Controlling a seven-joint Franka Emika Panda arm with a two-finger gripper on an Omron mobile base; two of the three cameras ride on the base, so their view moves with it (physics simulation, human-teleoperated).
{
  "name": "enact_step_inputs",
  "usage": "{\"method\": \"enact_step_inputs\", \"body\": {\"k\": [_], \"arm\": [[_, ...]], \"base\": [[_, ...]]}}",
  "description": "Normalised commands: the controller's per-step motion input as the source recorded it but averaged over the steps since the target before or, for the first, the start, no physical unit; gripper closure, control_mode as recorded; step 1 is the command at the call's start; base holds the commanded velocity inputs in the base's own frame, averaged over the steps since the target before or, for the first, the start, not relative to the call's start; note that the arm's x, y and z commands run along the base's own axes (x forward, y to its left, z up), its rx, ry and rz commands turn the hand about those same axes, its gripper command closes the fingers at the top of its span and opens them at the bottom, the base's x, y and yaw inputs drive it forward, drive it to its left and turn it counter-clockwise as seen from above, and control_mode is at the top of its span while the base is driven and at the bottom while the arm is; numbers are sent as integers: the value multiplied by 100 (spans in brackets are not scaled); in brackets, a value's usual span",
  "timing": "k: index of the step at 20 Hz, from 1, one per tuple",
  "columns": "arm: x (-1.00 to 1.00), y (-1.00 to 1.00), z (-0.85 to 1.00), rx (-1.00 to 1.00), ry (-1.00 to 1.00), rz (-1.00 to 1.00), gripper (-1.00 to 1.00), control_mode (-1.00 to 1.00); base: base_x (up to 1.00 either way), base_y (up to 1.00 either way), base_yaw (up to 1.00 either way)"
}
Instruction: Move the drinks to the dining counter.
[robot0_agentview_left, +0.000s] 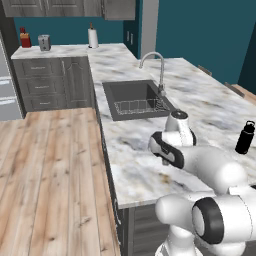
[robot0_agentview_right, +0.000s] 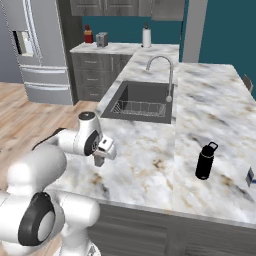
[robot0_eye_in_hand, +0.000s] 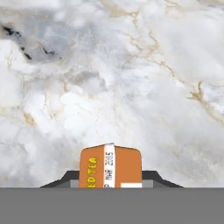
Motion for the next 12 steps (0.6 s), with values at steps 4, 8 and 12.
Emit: {"method": "enact_step_inputs", "body": {"k": [4,8,12], "arm": [[-69,-15,45,0,0,5,100,-100],[-74,-18,40,0,0,6,100,-100],[-38,0,52,0,0,5,100,-100]], "base": [[0,0,0],[0,0,0],[0,0,0]]}}
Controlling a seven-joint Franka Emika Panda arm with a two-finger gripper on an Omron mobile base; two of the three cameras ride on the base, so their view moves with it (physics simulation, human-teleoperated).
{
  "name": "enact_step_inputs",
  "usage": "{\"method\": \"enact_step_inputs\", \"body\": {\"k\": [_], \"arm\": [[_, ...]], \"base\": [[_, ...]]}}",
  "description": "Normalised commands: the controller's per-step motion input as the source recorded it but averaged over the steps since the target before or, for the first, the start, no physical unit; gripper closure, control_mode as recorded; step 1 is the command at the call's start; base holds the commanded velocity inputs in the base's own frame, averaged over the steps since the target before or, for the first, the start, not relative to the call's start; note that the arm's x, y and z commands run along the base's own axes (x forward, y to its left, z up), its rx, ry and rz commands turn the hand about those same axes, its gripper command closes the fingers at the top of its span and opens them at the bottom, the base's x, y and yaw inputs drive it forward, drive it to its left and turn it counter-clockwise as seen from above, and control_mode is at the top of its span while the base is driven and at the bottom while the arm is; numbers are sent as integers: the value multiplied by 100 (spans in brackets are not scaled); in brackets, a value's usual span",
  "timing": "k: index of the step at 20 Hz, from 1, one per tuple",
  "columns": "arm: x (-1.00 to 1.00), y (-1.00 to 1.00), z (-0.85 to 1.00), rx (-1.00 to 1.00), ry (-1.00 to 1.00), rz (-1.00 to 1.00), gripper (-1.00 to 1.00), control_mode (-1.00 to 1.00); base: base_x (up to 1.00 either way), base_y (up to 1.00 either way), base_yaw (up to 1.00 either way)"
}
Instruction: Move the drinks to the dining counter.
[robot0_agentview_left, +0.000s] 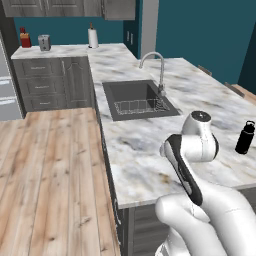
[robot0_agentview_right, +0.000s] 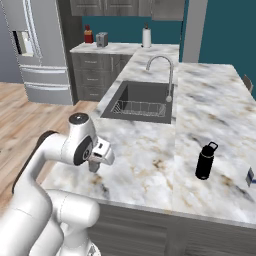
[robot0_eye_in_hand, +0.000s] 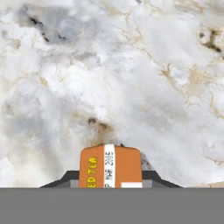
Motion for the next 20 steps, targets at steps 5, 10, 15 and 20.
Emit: {"method": "enact_step_inputs", "body": {"k": [5,10,15,20], "arm": [[-13,1,63,0,0,1,100,-100],[-8,0,75,0,0,1,100,-100],[-14,0,62,0,1,0,100,-100],[-19,0,56,0,7,0,100,-100]], "base": [[0,0,0],[0,0,0],[0,0,0],[0,0,0]]}}
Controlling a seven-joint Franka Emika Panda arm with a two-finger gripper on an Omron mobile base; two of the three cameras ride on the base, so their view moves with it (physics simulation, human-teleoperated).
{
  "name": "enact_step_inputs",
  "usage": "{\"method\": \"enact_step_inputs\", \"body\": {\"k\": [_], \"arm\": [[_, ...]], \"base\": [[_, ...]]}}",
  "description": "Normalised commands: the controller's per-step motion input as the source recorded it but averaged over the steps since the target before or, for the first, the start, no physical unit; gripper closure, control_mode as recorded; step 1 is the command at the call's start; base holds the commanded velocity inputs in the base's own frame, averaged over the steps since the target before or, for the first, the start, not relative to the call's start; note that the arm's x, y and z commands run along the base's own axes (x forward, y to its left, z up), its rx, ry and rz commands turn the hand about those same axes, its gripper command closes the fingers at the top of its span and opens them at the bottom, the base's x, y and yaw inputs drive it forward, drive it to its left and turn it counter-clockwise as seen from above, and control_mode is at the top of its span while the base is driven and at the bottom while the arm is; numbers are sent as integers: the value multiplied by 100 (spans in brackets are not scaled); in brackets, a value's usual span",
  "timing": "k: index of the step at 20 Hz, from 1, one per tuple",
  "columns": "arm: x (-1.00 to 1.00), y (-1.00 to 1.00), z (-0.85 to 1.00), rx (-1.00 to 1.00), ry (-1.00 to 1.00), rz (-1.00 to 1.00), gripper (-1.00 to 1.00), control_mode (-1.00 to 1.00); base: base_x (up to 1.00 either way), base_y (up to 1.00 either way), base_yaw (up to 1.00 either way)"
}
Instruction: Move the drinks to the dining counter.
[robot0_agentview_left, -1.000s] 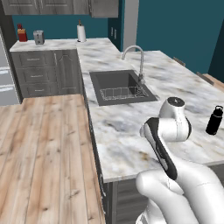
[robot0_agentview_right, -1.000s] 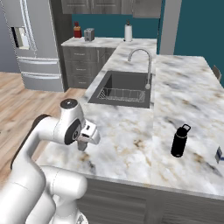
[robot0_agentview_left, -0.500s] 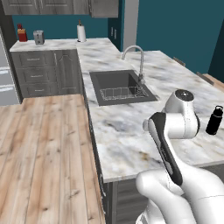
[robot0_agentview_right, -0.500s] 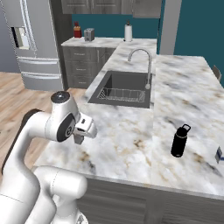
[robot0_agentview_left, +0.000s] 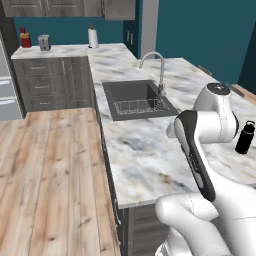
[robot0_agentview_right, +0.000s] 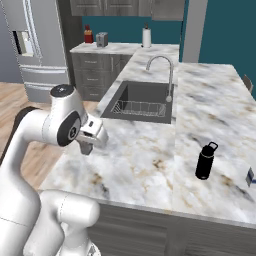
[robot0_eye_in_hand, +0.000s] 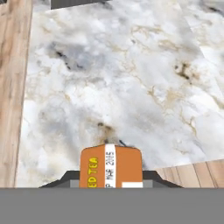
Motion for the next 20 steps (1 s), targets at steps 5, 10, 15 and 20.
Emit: {"method": "enact_step_inputs", "body": {"k": [5,10,15,20], "arm": [[-25,4,42,-2,14,0,100,-100],[-22,0,6,-2,4,1,100,-100],[-14,-1,0,0,-1,1,100,100],[0,0,0,0,0,0,100,100]], "base": [[0,0,0],[0,0,0],[-24,-15,2],[-81,-75,8]]}}
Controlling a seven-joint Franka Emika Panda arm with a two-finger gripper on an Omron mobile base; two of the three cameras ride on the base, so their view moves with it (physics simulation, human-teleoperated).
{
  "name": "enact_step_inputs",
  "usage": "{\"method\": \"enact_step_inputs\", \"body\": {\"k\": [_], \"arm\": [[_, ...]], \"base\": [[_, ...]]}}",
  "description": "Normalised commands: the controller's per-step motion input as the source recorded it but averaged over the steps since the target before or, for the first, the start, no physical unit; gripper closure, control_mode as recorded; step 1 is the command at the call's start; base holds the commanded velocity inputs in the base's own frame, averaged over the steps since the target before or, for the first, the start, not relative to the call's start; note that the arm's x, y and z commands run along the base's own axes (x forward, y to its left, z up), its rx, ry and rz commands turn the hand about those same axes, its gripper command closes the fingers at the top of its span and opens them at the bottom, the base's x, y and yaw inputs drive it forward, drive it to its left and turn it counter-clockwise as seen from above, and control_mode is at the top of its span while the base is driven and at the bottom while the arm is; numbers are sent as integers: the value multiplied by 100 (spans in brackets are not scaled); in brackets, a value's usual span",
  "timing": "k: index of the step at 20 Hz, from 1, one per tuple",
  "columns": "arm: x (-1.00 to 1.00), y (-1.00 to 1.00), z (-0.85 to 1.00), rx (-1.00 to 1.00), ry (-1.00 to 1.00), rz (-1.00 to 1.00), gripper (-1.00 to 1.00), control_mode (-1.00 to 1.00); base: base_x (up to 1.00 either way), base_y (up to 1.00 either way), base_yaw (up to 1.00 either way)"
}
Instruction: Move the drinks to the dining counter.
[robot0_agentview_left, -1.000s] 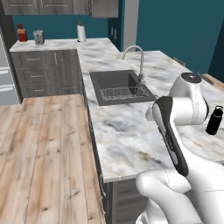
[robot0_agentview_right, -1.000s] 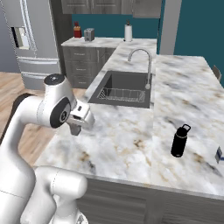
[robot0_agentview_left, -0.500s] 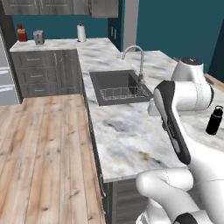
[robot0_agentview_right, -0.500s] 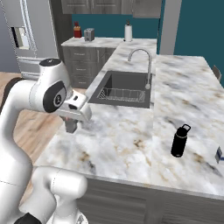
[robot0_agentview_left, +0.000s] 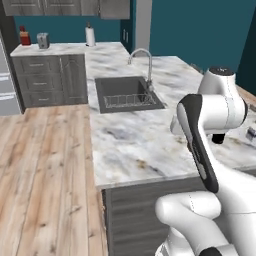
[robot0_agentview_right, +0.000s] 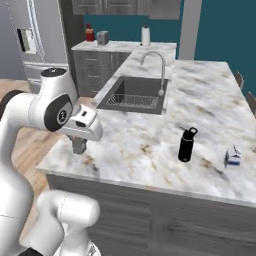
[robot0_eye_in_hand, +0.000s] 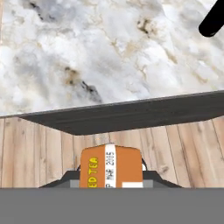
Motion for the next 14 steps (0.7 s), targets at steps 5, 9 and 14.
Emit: {"method": "enact_step_inputs", "body": {"k": [5,9,14], "arm": [[0,0,0,0,0,0,100,100],[0,0,0,0,0,0,100,100],[0,0,0,0,0,0,100,100]], "base": [[-66,-100,11],[-7,-100,17],[1,-100,31]]}}
